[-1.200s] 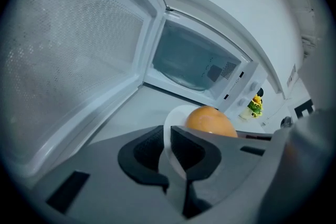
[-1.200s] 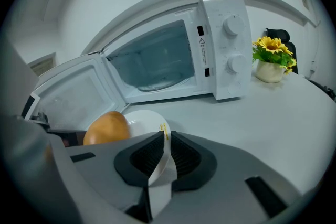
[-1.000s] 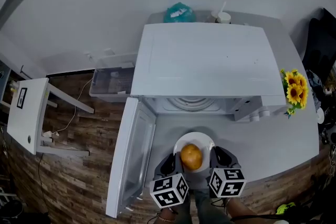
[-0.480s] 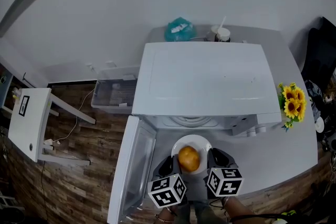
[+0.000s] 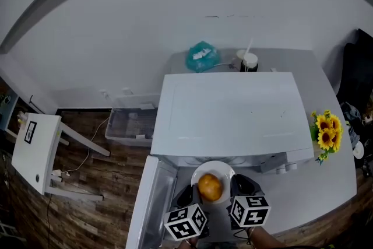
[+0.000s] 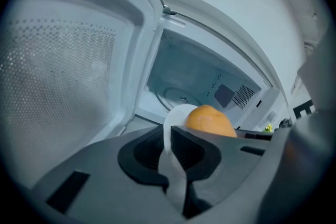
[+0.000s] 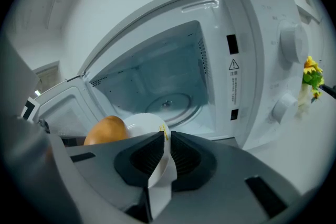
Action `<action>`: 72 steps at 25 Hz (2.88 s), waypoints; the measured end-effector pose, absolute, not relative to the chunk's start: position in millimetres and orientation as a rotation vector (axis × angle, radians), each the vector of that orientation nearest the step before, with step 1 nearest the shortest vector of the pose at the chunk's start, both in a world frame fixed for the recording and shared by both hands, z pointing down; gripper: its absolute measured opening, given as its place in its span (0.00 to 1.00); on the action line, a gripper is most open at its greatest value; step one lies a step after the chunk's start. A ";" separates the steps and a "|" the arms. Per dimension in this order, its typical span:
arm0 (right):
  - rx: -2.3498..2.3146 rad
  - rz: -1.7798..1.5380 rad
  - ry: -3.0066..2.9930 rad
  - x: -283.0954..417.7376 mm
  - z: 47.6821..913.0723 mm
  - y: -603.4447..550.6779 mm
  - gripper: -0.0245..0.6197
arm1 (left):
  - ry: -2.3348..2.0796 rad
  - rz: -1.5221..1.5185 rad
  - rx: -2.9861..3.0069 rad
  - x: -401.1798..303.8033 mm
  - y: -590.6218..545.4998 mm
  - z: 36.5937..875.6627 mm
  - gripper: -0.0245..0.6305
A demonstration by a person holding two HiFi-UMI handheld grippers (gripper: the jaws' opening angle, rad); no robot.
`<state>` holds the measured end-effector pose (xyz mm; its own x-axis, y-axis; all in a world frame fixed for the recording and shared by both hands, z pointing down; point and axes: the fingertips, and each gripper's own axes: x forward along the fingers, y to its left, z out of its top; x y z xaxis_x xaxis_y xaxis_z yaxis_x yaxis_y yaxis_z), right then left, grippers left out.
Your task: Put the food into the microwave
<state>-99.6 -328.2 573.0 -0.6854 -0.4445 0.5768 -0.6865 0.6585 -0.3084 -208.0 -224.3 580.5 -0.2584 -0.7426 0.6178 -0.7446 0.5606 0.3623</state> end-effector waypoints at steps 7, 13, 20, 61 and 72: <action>0.894 0.727 -2.423 -109.2 572.1 -339.3 0.11 | -1.998 -0.035 1.193 -221.1 -237.8 580.9 0.11; 0.915 0.751 -2.434 -117.8 572.3 -350.4 0.11 | -2.016 -0.058 1.217 -235.7 -254.6 575.6 0.11; 0.945 0.771 -2.464 -127.4 569.3 -366.1 0.11 | -2.045 -0.078 1.240 -250.4 -276.0 570.5 0.11; 1.215 0.788 -2.487 -152.4 582.6 -423.9 0.11 | -2.162 -0.089 1.276 -281.9 -339.1 596.2 0.11; 1.219 0.729 -2.426 -158.5 588.3 -427.0 0.11 | -2.196 -0.012 1.219 -285.4 -341.4 598.3 0.11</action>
<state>-158.5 -427.0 588.3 -0.5804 -0.6439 0.4985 -0.8121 0.5036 -0.2949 -285.4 -341.4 598.3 -0.3823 -0.7701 0.5107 -0.7642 0.5742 0.2937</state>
